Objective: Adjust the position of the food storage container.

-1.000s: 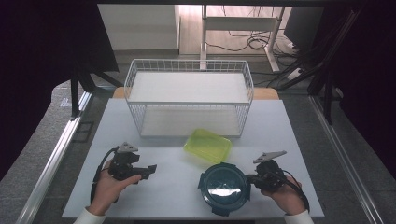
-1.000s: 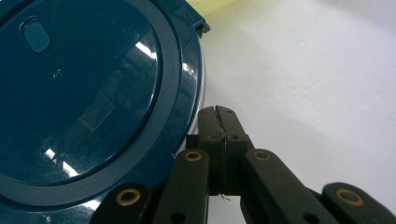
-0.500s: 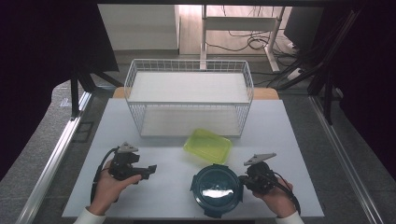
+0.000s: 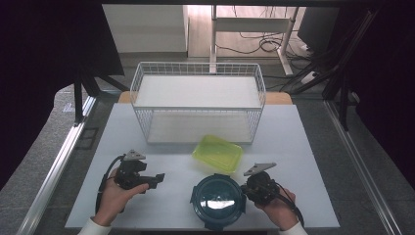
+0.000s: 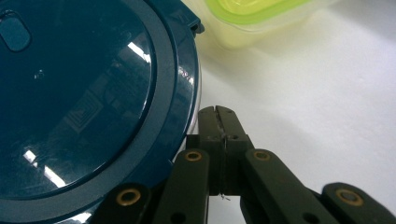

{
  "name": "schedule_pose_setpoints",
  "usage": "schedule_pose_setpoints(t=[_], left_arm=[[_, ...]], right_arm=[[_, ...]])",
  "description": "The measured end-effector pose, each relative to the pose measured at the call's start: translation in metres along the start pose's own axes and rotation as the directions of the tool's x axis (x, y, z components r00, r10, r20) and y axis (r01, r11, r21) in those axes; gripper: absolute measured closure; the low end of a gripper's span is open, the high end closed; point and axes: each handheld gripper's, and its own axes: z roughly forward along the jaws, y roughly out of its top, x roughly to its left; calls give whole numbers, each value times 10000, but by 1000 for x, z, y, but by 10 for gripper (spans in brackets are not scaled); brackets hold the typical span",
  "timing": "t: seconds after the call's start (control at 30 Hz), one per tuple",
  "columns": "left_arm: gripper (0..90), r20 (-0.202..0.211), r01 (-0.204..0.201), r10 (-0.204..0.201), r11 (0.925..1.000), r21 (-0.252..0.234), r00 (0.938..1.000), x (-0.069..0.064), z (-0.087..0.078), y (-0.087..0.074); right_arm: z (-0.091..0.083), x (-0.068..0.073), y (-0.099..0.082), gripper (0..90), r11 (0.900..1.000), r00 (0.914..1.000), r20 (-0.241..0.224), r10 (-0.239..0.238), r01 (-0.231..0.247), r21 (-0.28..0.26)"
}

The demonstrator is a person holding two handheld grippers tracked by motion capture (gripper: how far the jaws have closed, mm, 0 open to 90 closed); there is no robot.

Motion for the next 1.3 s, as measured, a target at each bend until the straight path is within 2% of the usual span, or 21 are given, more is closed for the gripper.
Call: schedule_pose_setpoints(t=[0.1, 0.2, 0.23, 0.27, 0.3, 0.37, 0.5, 0.53, 0.57, 0.6, 0.77, 0.8, 0.83, 0.9, 1.03, 1.17, 1.23, 1.3], left_arm=[[191, -3, -7, 7, 10000, -26, 10000, 0, -1, 0], [191, -7, 22, -22, 10000, -72, 10000, 1, -2, 0], [191, -7, 22, -22, 10000, -72, 10000, 1, -2, 0], [191, -11, 33, -33, 10000, -91, 10000, 2, -3, 0], [191, -11, 33, -33, 10000, -91, 10000, 2, -3, 0], [191, 10, 10, -10, 9999, -110, 10000, 1, -4, 0], [191, 49, -9, 9, 10000, -94, 10000, 0, -3, 1], [191, 49, -15, 15, 10000, -87, 10000, 0, -3, 0], [191, 49, -15, 15, 10000, -87, 10000, 0, -3, 0], [190, 51, -31, 31, 9999, -112, 10000, 0, -4, 0], [190, 40, -23, 23, 9999, -156, 10000, 0, -5, 1], [190, 35, -22, 23, 9999, -139, 10000, 0, -6, 0], [190, 35, -22, 23, 9999, -139, 10000, 0, -6, 0], [190, 31, -17, 18, 9999, -148, 10000, 0, -6, 0], [190, -29, 36, -36, 9999, -119, 10000, 3, -7, -2], [190, -21, 56, -56, 9999, -102, 10000, 3, -7, -4], [190, -22, 55, -55, 9999, -96, 10000, 3, -6, -4], [190, -19, 54, -54, 9999, -86, 10000, 3, -6, -4]], right_arm=[[1, 2, 1, 891, 10000, 10000, -14, -45, 45, -4], [0, -3, -1, 890, 9999, 9991, -410, 71, -74, -78], [0, -3, -1, 890, 9999, 9991, -410, 71, -74, -78], [-5, -5, -8, 890, 9999, 9998, -192, 53, -54, -101], [-5, -5, -8, 890, 9999, 9998, -192, 53, -54, -101], [-8, -7, -20, 890, 9997, 9993, -281, 239, -237, 61], [-9, -2, -31, 890, 9994, 9989, -447, 171, -158, 300], [-9, 6, -34, 890, 9994, 9984, -562, 22, -2, 351], [-9, 6, -34, 890, 9994, 9984, -562, 22, -2, 351], [-9, 13, -35, 890, 9982, 9995, -194, -241, 251, 537], [-5, 17, -36, 890, 9964, 9994, -182, -299, 312, 792], [-1, 21, -34, 890, 9954, 9988, -397, -297, 332, 896], [-1, 21, -34, 890, 9954, 9988, -397, -297, 332, 896], [2, 28, -31, 890, 9953, 9966, -678, -466, 521, 811], [6, 40, -23, 890, 9924, 9946, -576, -859, 906, 834], [10, 39, -24, 890, 9906, 9952, -391, -893, 928, 1003], [7, 32, -26, 890, 9932, 9976, -171, -668, 681, 941], [5, 30, -26, 890, 9952, 9981, -281, -552, 573, 788]])
